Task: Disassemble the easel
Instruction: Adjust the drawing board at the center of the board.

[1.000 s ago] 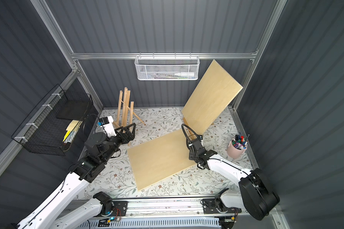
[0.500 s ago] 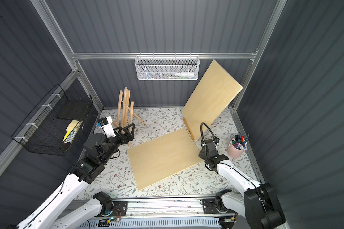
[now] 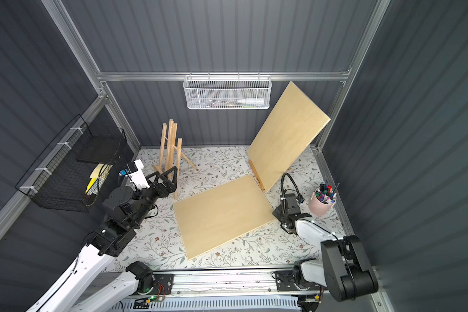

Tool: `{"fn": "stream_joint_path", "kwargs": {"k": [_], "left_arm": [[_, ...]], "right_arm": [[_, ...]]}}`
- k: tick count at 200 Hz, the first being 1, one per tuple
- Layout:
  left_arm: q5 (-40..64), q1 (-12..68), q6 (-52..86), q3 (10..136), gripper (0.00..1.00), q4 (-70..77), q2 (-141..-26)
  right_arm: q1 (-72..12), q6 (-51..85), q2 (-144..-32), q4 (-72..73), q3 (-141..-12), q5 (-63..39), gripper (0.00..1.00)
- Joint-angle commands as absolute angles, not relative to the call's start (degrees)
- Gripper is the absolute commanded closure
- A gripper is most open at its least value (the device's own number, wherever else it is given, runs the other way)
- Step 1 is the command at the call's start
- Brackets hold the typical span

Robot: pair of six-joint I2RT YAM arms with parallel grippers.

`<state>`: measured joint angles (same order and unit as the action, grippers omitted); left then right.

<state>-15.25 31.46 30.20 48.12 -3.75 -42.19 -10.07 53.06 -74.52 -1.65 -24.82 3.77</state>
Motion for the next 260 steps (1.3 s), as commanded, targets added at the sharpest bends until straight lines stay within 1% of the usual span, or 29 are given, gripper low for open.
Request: {"fn": "stream_joint_path", "kwargs": {"k": [1,19,55,79,117,150,172,194,216,233,260], "left_arm": [[-15.54,31.59,30.5,47.93,0.01,-2.86,-41.32],[-15.43,31.63,30.5,47.91,0.01,-2.92,-40.91],[-15.23,31.64,30.68,47.86,0.01,-3.02,-40.25],[-15.79,31.64,31.06,47.88,0.01,-3.21,-40.56],[-17.4,31.63,32.63,48.56,0.01,-4.59,-43.31],[-19.91,31.64,34.15,49.17,0.01,-5.97,-46.12],[-21.79,31.64,35.33,50.21,0.01,-8.08,-49.96],[-21.24,31.64,36.12,51.06,0.01,-9.53,-54.31],[-20.86,31.64,36.48,51.49,0.01,-10.1,-57.76],[-20.42,31.64,37.29,51.69,0.01,-10.13,-59.73],[-17.63,31.56,37.38,53.12,0.01,-7.54,-61.35]], "right_arm": [[-8.73,55.03,-78.95,0.93,-26.38,-0.33,1.0],[-8.45,55.94,-81.16,1.98,-26.93,-2.12,1.0],[-8.7,59.72,-80.72,5.0,-23.78,-6.9,1.0],[-9.72,62.23,-77.58,5.9,-20.57,-8.26,1.0],[-13.8,64.69,-71.42,2.19,-18.57,-7.5,1.0],[-16.87,67.25,-64.52,-1.23,-16.57,-5.26,1.0],[-19.18,68.39,-62.25,-1.91,-15.64,-3.79,1.0],[-19.42,65.44,-62.49,-3.84,-17.58,-3.61,1.0],[-19.47,61.43,-61.25,-10.61,-21.8,-0.93,1.0],[-21.19,60.04,-55.85,-13.32,-23.17,2.26,1.0],[-28.74,57.81,-45.69,-16.22,-26.12,11.31,1.0]]}}
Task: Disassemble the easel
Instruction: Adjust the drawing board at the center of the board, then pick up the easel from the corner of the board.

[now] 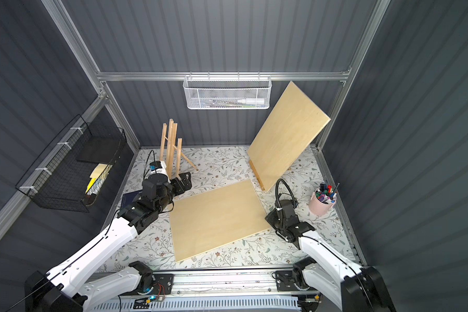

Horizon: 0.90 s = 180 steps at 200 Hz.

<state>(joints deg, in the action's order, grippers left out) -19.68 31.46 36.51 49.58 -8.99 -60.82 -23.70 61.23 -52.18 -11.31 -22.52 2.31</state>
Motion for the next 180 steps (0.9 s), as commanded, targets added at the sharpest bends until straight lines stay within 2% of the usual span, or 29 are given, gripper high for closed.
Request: {"fn": "stream_joint_path", "kwargs": {"k": [1,19,38,58,65,93,115,140,180], "left_arm": [[-17.52,31.55,37.36,53.23,0.01,-7.42,-61.35],[-16.55,31.55,36.47,56.8,0.01,-6.23,-61.5],[-19.41,31.55,34.7,60.98,0.01,-5.47,-60.9],[-25.54,31.55,33.24,64.76,0.0,-5.98,-60.16],[-27.52,31.55,32.61,65.45,0.0,-5.82,-59.71],[-37.73,31.55,31.21,65.01,0.01,-3.99,-56.39],[-39.31,29.26,30.24,59.35,0.01,0.52,-51.62],[-34.44,23.27,30.68,56.19,0.01,2.83,-48.14],[-31.44,20.94,30.94,55.51,0.01,4.55,-47.92]], "right_arm": [[-29.0,57.69,-45.43,-16.24,-26.25,11.5,1.0],[-33.29,53.59,-44.39,-11.68,-28.57,12.26,1.0],[-36.24,48.91,-50.38,-5.14,-32.98,8.22,0.78],[-39.64,43.64,-61.88,-4.97,-43.04,5.66,0.47],[-40.82,41.47,-66.12,-4.92,-46.5,5.6,0.39],[-45.46,34.54,-81.76,-0.83,-59.13,5.12,0.22],[-47.27,31.69,-91.05,6.92,-65.18,4.98,0.13],[-47.96,29.89,-100.8,13.63,-72.5,2.12,0.11],[-49.48,27.15,-114.06,26.04,-81.18,1.59,0.12]]}}
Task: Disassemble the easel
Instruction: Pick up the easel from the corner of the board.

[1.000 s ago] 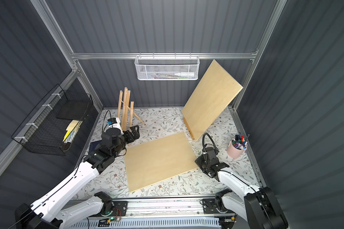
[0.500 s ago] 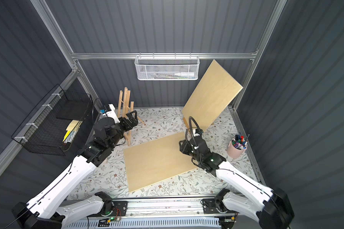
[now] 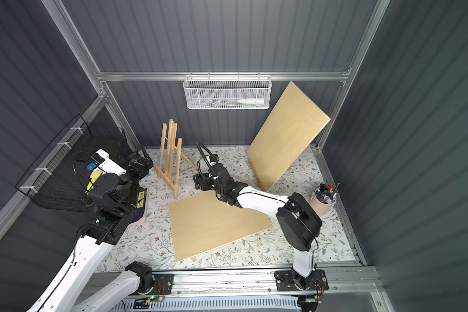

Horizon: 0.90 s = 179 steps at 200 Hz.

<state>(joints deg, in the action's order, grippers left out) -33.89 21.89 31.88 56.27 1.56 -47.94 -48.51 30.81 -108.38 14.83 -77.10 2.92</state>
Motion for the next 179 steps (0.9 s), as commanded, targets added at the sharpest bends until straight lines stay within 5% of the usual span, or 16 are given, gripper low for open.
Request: {"fn": "stream_joint_path", "kwargs": {"k": [1,94,155,179], "left_arm": [[-31.32,20.89,30.98,55.53,0.01,4.52,-47.95],[-16.25,9.3,29.24,54.34,0.01,8.49,-50.98],[-13.35,7.04,28.3,53.93,0.01,9.42,-51.72],[-13.92,6.86,28.21,53.89,0.01,9.24,-52.01]], "right_arm": [[-49.52,27.11,-114.38,26.25,-81.41,1.54,0.12],[-51.76,25.67,-132.51,32.75,-98.71,3.11,0.24],[-51.94,25.76,-139.04,34.47,-105.91,5.1,0.49],[-51.98,25.95,-140.65,34.79,-108.05,6.41,0.66]]}}
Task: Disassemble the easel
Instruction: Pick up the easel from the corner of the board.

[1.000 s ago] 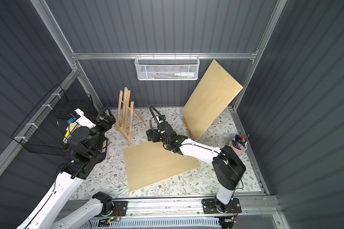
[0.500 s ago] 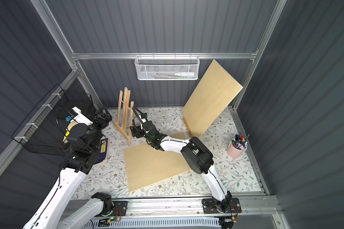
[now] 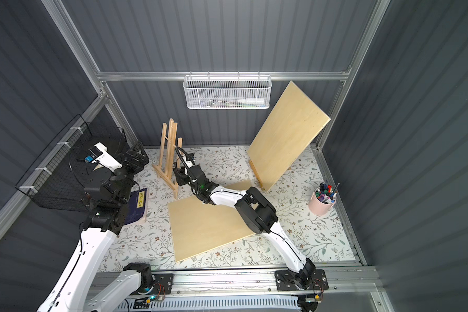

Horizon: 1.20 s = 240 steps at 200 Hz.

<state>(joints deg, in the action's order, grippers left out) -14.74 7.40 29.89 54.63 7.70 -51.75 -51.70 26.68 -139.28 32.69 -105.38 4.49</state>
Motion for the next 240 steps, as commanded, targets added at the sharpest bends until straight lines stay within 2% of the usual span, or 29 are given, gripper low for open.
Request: {"fn": "stream_joint_path", "kwargs": {"k": [1,22,52,96,159,202,240], "left_arm": [[-13.95,6.86,28.21,53.93,0.01,9.23,-52.02],[-14.58,6.77,28.13,53.75,0.01,9.14,-51.95],[-15.36,6.7,27.87,53.72,0.0,8.99,-52.12],[-17.0,6.77,27.36,53.68,0.01,8.67,-52.86],[-19.67,6.7,26.63,53.69,0.01,8.12,-53.73],[-21.16,6.77,26.3,53.91,0.01,7.6,-54.9],[-22.46,6.77,25.93,53.87,0.0,7.38,-55.41]], "right_arm": [[-51.96,25.98,-140.64,34.84,-108.08,6.46,0.67],[-51.93,26.85,-140.98,36.01,-108.28,7.45,0.8],[-51.9,28.05,-141.46,36.92,-109.18,7.19,0.91],[-51.86,30.89,-142.53,38.32,-111.67,7.66,1.0],[-50.41,44.25,-143.65,37.29,-116.58,6.36,1.0],[-48.18,65.34,-146.45,36.28,-118.71,5.48,1.0],[-47.37,77.06,-150.49,35.92,-122.15,5.96,1.0]]}}
